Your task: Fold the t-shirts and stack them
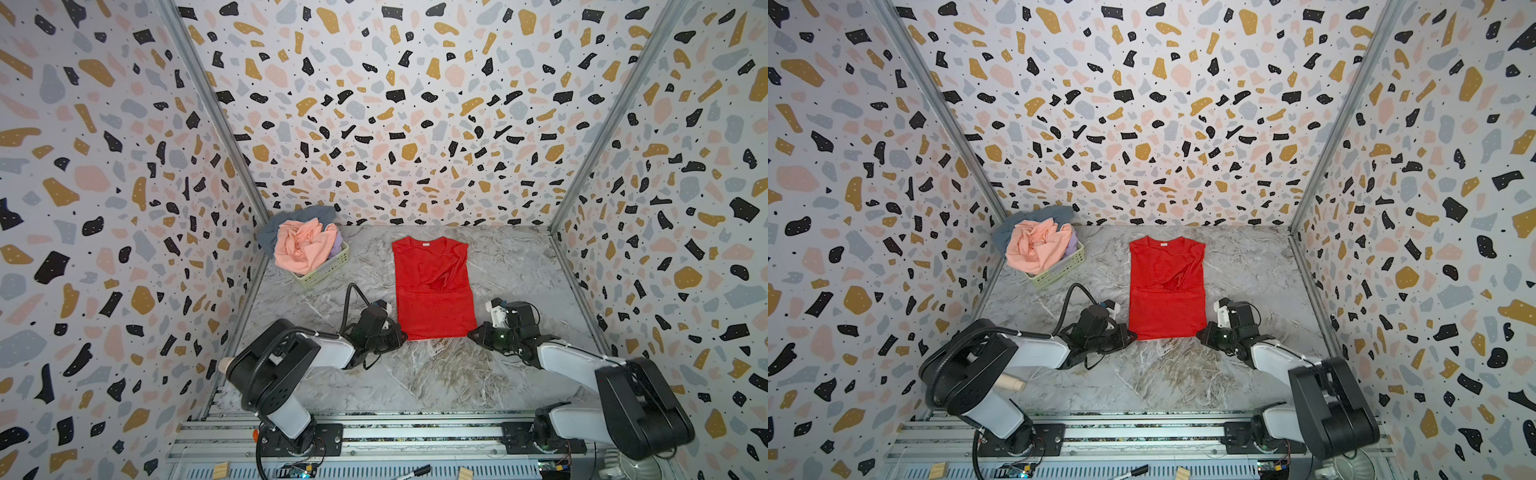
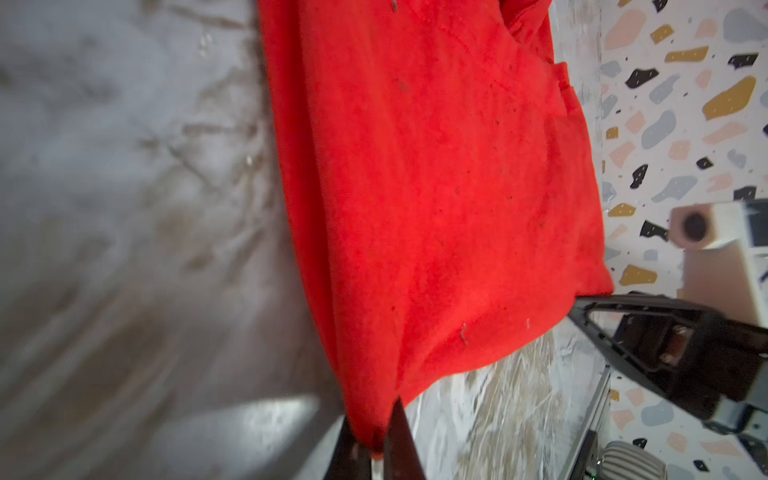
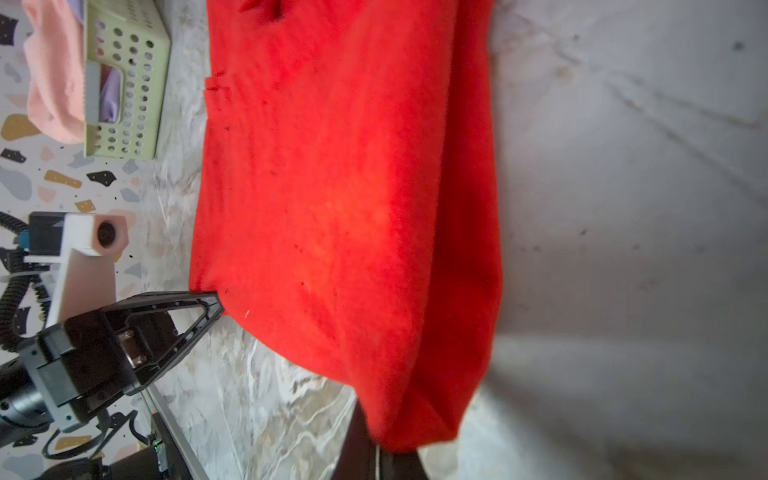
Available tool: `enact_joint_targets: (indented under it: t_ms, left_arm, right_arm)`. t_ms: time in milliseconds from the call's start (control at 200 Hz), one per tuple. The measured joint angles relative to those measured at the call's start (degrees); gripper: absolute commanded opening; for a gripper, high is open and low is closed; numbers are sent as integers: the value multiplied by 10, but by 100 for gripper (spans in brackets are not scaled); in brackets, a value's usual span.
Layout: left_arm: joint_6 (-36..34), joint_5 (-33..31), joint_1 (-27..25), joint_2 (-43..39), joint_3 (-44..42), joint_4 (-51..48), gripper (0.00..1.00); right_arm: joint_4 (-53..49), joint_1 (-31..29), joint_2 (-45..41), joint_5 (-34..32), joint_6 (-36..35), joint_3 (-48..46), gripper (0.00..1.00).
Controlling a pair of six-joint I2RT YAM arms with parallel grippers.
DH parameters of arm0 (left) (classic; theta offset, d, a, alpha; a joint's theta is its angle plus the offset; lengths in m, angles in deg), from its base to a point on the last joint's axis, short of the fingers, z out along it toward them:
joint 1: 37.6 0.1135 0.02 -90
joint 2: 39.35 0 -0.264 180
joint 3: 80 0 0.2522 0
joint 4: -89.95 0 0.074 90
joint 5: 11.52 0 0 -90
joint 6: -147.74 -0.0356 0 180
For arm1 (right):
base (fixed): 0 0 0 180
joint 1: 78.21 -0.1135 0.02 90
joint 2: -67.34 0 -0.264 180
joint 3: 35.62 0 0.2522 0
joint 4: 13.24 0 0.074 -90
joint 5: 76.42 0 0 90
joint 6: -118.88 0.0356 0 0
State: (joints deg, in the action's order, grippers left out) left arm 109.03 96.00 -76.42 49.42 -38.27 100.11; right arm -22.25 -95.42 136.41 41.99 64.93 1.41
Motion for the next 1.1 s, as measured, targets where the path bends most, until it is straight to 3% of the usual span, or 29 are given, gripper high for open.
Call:
enact_joint_targets:
  t_ms: [280,370,461,601,1036,1101]
  left_arm:
    - [-15,-10,-120,-252,-17,-200,0]
    - [-8,-28,-124,-318,-3,-242,0]
    - [-14,-49,-122,-334,37,-272,0]
    - [-59,-63,-96,-292,119,-294,0]
    - [-145,-28,96,-40,243,-247,0]
    - [-147,-19,120,8,257,-232,17]
  right_arm:
    - [-243,-96,-262,-22,-4,18,0]
    - [-282,-132,-295,-29,9,52,0]
    - [-283,-146,-293,-36,12,95,0]
    - [-222,-139,-221,-42,7,159,0]
    - [-30,-34,152,-3,-24,289,0]
    - [-15,-23,215,-1,-31,316,0]
